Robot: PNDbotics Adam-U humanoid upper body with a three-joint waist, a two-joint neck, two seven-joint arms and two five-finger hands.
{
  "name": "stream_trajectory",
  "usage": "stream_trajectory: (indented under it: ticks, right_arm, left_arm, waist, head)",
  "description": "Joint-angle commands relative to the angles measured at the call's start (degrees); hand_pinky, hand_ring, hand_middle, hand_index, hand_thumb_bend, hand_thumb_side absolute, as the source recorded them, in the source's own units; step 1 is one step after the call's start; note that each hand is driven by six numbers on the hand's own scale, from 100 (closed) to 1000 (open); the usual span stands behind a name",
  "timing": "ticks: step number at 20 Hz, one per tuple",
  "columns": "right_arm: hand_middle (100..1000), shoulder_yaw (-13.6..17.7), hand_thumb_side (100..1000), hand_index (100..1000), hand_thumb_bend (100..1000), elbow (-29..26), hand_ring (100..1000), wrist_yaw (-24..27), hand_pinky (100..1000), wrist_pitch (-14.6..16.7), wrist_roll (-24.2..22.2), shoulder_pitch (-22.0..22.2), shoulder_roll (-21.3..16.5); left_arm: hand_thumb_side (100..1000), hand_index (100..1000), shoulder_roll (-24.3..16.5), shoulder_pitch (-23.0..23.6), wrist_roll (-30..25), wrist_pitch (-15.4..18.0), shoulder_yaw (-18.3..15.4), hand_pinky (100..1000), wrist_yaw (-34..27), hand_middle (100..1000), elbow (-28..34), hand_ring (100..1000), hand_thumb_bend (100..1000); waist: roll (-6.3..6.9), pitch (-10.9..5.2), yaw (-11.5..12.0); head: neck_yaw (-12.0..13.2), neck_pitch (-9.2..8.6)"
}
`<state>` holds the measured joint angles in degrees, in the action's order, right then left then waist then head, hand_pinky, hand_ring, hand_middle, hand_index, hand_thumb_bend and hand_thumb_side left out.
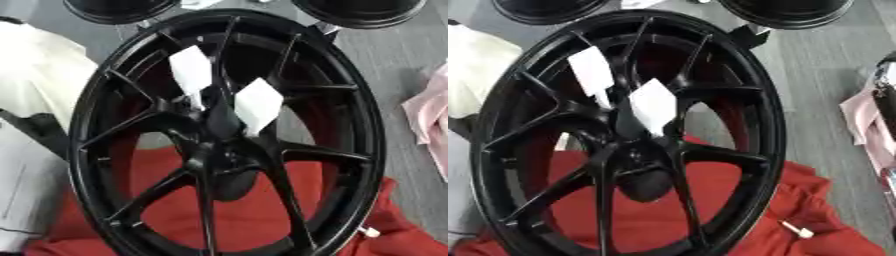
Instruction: Pull the pin out of the wheel hub.
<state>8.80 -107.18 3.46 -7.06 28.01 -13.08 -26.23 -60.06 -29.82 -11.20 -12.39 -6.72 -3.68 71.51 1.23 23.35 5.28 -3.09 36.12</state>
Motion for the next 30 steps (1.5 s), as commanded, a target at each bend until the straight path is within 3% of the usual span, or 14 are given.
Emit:
stream_trajectory:
  ticks: [1, 10, 13, 14, 16, 17, 19, 23, 30]
  right_arm:
    - [697, 0.1, 523, 848, 100, -1.0, 769, 0.2, 817, 0.2, -0.2, -0.4, -0.6]
    - [697, 0.1, 523, 848, 100, -0.9, 770, 0.3, 817, 0.3, -0.3, -0.3, -0.6]
    - [698, 0.1, 523, 848, 100, -0.9, 770, 0.3, 817, 0.3, -0.3, -0.3, -0.6]
    - [698, 0.1, 523, 848, 100, -0.9, 770, 0.2, 817, 0.3, -0.3, -0.3, -0.6]
    - [697, 0.1, 523, 848, 100, -0.9, 770, 0.2, 817, 0.3, -0.3, -0.3, -0.6]
    - [697, 0.1, 523, 848, 100, -0.9, 770, 0.2, 817, 0.3, -0.3, -0.3, -0.7]
    - [697, 0.1, 523, 848, 100, -0.9, 770, 0.2, 817, 0.3, -0.4, -0.4, -0.7]
    - [696, 0.3, 524, 848, 100, -1.1, 769, 0.0, 817, 0.2, -0.2, -0.3, -0.8]
    - [696, 0.5, 531, 848, 100, -1.7, 770, -0.6, 817, 0.1, 0.0, -0.4, -1.1]
  left_arm:
    - [789, 950, -2.2, 0.2, -1.9, 2.3, 0.5, 869, 2.1, 804, 0.0, 836, 445]
    - [809, 946, -1.4, -0.2, -6.6, 3.9, -0.5, 858, 7.3, 802, -0.4, 835, 453]
    - [825, 924, -1.3, -0.2, -6.8, 3.9, -0.7, 849, 7.1, 787, -0.3, 825, 400]
    - [830, 922, -1.2, -0.2, -6.8, 3.9, -0.7, 846, 6.7, 784, -0.3, 822, 387]
    - [875, 909, -1.1, -0.2, -6.7, 3.8, -0.9, 835, 5.5, 766, -0.2, 806, 279]
    - [915, 895, -1.0, -0.3, -6.4, 3.6, -1.0, 825, 4.7, 751, -0.1, 794, 154]
    - [947, 868, -0.6, -0.5, -5.5, 3.6, -1.4, 801, 2.9, 719, 0.5, 763, 100]
    - [895, 806, 1.7, -1.4, -2.5, 5.6, -3.5, 747, -0.7, 624, 4.5, 662, 100]
    - [895, 804, 7.6, 0.2, 3.9, 10.6, -4.7, 734, -7.2, 602, 14.7, 637, 100]
  waist:
    - [-0.03, -1.31, 0.1]
    - [-0.13, -1.36, 0.2]
    - [-0.14, -1.4, 0.3]
    - [-0.14, -1.42, 0.3]
    - [-0.15, -1.46, 0.4]
    - [-0.16, -1.5, 0.5]
    - [-0.21, -1.59, 0.6]
    - [-0.45, -1.87, 0.8]
    - [-0.97, -2.34, 1.3]
  head:
    - [0.2, -0.55]
    - [0.1, -0.17]
    - [0.1, -0.13]
    - [0.0, -0.13]
    - [0.0, -0.08]
    - [0.0, -0.06]
    - [0.0, 0.0]
    - [-0.1, 0.17]
    - [-0.1, 0.2]
